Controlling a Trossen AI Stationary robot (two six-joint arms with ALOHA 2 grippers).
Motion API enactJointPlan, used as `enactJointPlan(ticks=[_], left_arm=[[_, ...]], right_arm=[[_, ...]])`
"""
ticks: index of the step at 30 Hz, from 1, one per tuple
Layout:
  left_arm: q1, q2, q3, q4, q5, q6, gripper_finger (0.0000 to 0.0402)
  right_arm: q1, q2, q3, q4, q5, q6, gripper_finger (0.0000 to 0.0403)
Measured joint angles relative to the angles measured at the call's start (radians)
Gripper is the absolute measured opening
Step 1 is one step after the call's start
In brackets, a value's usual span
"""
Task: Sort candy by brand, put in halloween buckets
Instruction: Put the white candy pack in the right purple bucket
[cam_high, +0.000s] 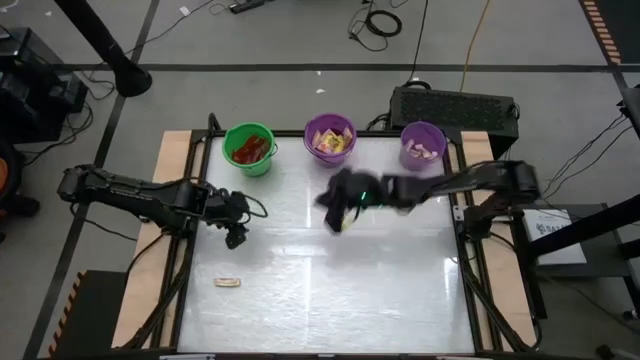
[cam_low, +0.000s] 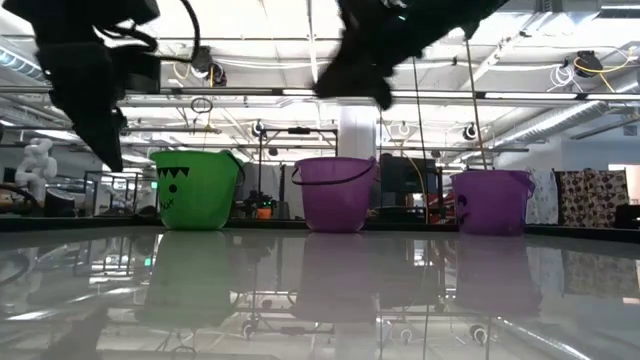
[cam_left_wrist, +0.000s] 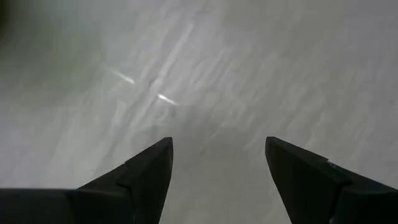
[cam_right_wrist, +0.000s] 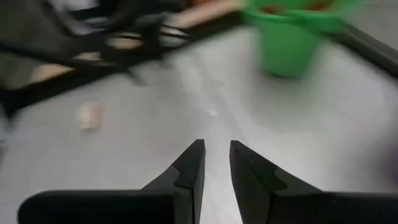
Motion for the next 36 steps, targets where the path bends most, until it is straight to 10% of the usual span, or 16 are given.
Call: enactJointPlan(ticks=[9,24,36], left_arm=[[-0.089,-0.104,0.000,0.018,-0.127,0.191,0.0262],[-0.088,-0.206,0.000,0.097,-0.011,0.241,0.0262],[-0.088,-0.205,0.001,0.084,0.000,0.238,0.0262]], right_arm=[[0.267,0.385,0.083,0.600,-0.025,-0.183,0.0068],[0.295,0.867,0.731,0.209,-0.026,-0.138,0.0078],[0.262,1.225,1.205,0.225,-0.163,-0.233,0.0194]])
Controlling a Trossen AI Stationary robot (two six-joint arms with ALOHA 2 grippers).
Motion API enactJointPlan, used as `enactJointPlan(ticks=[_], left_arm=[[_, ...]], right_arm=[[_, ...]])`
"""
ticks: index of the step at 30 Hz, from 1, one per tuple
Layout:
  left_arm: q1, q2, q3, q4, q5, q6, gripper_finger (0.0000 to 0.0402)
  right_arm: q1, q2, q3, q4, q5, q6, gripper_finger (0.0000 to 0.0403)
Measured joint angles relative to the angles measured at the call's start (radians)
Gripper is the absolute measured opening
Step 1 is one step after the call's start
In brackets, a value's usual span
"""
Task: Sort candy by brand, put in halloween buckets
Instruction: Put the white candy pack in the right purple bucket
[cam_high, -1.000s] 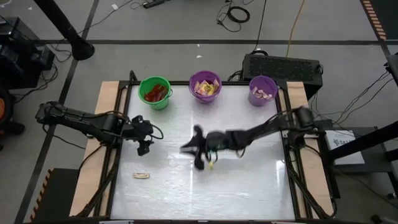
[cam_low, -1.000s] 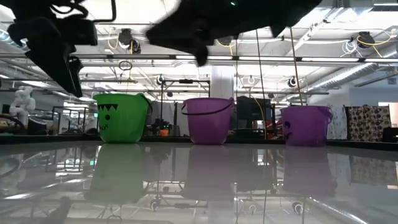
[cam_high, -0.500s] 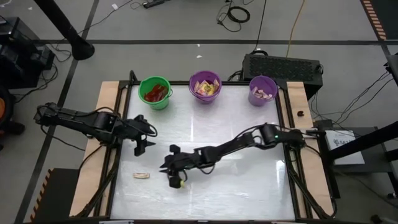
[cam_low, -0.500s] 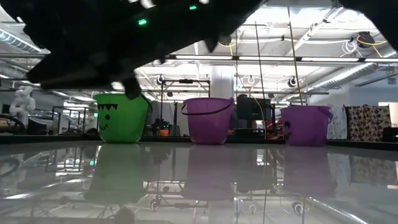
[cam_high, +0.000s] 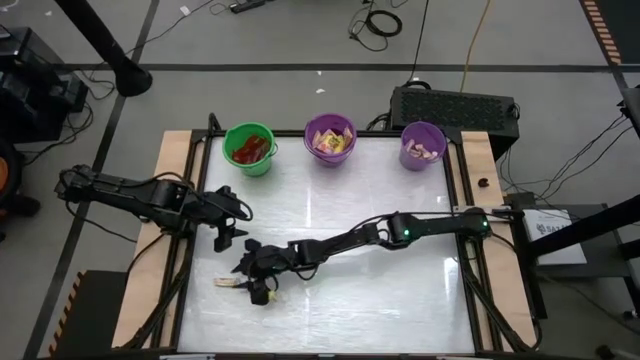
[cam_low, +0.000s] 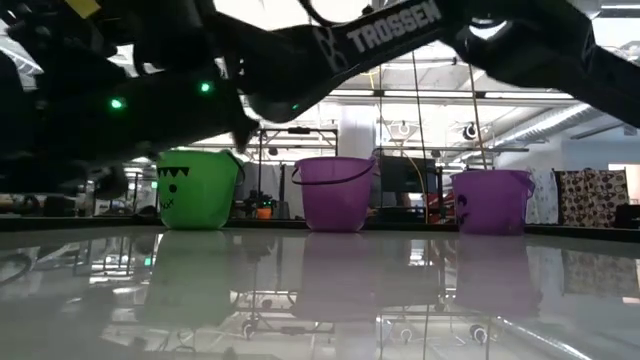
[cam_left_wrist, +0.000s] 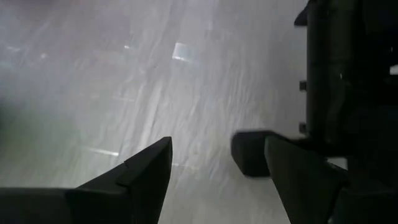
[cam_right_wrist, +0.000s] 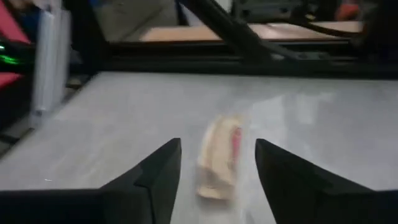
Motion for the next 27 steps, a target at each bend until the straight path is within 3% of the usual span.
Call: enactJointPlan(ticks=[6,14,21,27], left_arm=[[0.000,0.000,0.000,0.001,0.000,-0.001,0.0262],[0.000,0.001,0.000,0.010,-0.007,-0.001,0.0262],[0.000,0.008,0.000,0.009,-0.020,-0.008,0.0262],[0.000,0.011,0.000,0.009,-0.038,-0.026,0.0262]], right_arm=[[-0.017,0.068,0.050,-0.002,-0.112,0.096,0.0210],[-0.017,0.080,0.052,-0.007,-0.118,0.098,0.0187],[-0.017,0.080,0.052,-0.011,-0.120,0.097,0.0120],[-0.017,0.080,0.051,-0.003,-0.121,0.102,0.0017]])
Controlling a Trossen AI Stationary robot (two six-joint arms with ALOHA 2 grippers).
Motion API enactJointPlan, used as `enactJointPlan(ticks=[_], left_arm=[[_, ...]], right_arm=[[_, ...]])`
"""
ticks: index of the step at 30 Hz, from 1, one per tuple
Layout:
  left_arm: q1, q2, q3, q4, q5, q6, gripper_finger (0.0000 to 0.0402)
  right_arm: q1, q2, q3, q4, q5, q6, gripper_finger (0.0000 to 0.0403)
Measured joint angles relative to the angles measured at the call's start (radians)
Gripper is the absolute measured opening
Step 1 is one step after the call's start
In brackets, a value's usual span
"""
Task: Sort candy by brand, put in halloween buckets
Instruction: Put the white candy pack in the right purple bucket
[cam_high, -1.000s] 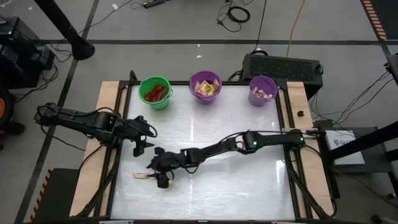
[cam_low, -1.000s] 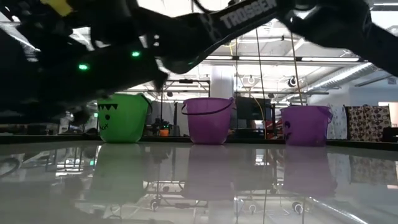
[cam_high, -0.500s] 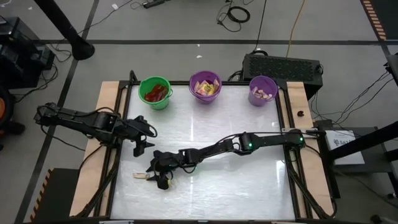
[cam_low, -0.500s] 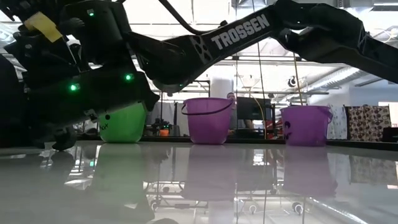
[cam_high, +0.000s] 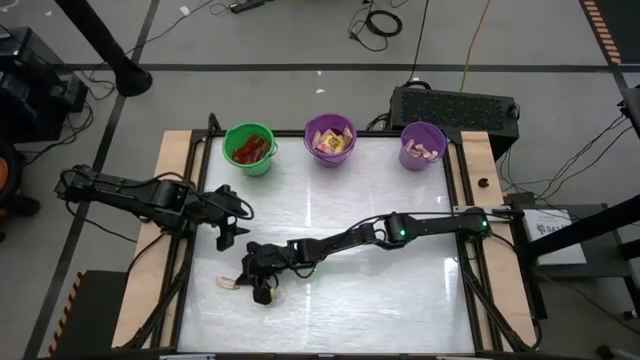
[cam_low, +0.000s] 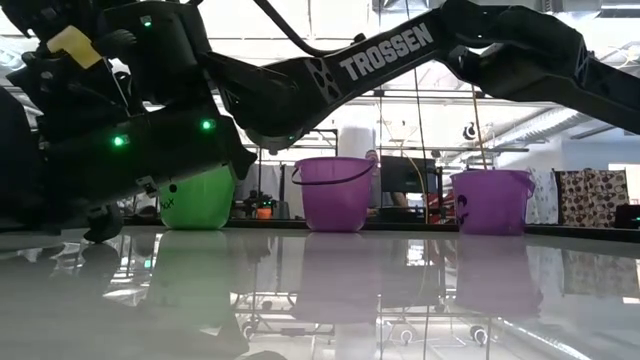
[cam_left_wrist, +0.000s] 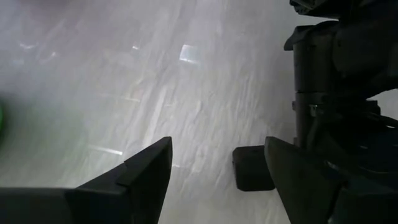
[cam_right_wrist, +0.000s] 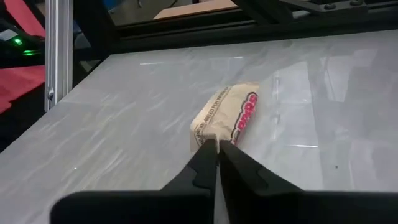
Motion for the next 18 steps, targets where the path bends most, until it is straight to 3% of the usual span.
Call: enactJointPlan(ticks=[4,8,13,18], left_arm=[[0.000,0.000,0.000,-0.001,0.000,-0.004,0.0262],[0.000,0.000,0.000,0.000,0.000,-0.026,0.0262],[0.000,0.000,0.000,-0.004,-0.002,-0.050,0.0262],[0.000,0.000,0.000,0.002,-0.028,-0.053,0.0262]], right_arm=[[-0.007,-0.005,0.000,-0.019,-0.034,0.000,0.0005],[-0.027,-0.045,-0.001,-0.156,-0.107,-0.033,0.0001],[-0.067,-0.159,-0.004,-0.514,-0.106,-0.149,0.0001],[-0.116,-0.326,-0.002,-1.017,-0.034,-0.288,0.0000]])
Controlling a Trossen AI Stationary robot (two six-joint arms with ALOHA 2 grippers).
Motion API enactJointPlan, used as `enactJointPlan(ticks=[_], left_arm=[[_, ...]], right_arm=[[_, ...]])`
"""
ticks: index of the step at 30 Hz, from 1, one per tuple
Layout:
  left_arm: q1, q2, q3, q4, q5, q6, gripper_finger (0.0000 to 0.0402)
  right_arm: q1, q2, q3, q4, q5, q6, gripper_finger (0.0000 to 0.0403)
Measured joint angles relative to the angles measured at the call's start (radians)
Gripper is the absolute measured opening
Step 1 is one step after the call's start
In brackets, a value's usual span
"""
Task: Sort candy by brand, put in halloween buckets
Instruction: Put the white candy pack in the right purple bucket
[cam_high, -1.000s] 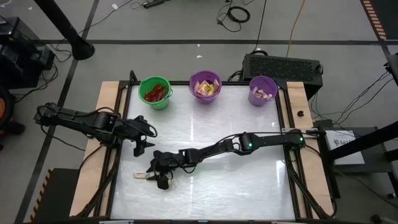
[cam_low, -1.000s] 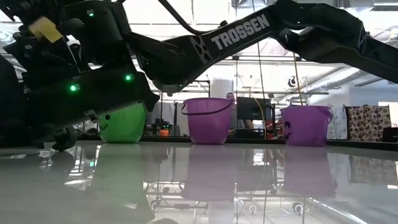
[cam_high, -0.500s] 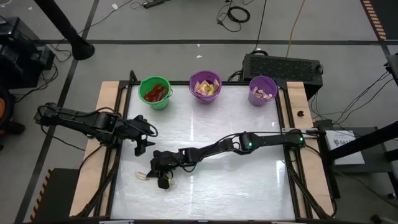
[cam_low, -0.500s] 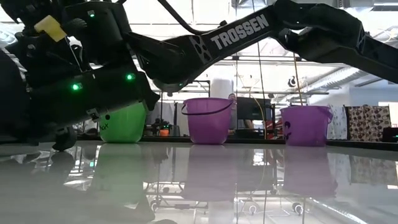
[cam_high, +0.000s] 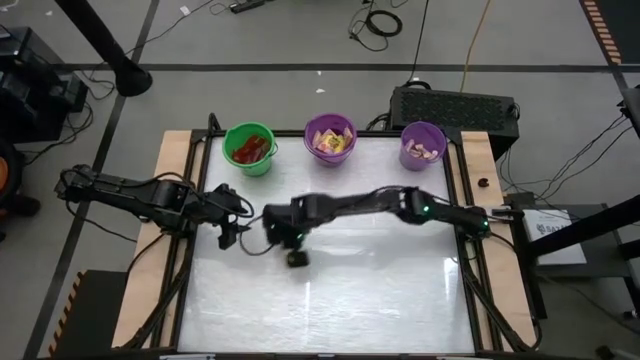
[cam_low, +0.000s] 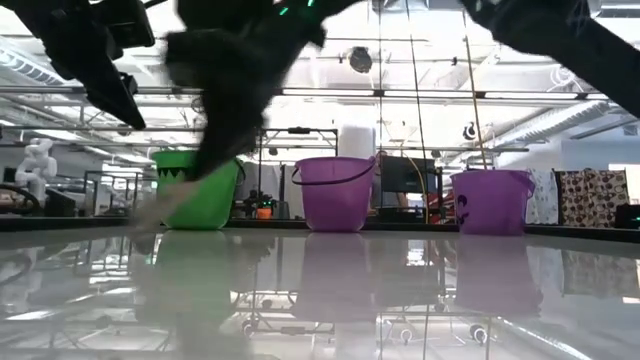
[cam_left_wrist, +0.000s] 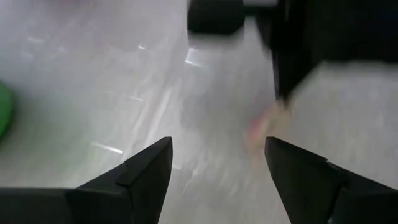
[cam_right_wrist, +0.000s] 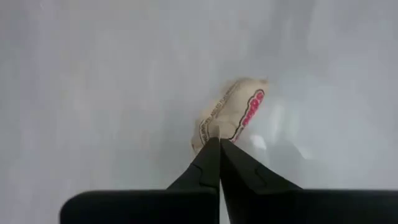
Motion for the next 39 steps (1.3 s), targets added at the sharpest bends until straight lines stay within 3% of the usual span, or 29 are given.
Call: enactJointPlan(ticks=[7,11,16,20,26,30,34,39], left_arm=[[0.000,0.015,0.000,0.055,-0.074,-0.001,0.0262],[0.001,0.044,0.000,0.128,-0.077,-0.029,0.0262],[0.001,0.105,0.000,0.202,-0.078,-0.097,0.0262],[0.001,0.171,0.000,0.243,-0.079,-0.126,0.0262],[0.002,0.295,0.000,0.359,-0.152,-0.131,0.0262],[0.024,0.377,0.000,0.524,-0.147,-0.123,0.0262],[0.068,0.426,0.004,0.685,-0.023,-0.071,0.0262],[0.143,0.425,0.060,0.706,0.020,-0.050,0.0262]], right_arm=[[-0.085,-0.200,0.000,-0.530,0.076,-0.147,0.0000],[-0.159,-0.298,-0.005,-0.725,0.135,-0.152,0.0000],[-0.282,-0.519,-0.141,-0.712,0.202,-0.132,0.0000],[-0.404,-0.752,-0.382,-0.681,0.349,-0.079,0.0000],[-0.586,-1.045,-0.763,-0.497,0.413,-0.008,0.0000],[-0.673,-1.142,-0.960,-0.413,0.435,0.002,0.0000],[-0.743,-1.187,-1.090,-0.391,0.542,-0.001,0.0000],[-0.813,-1.193,-1.181,-0.309,0.583,-0.013,0.0000]])
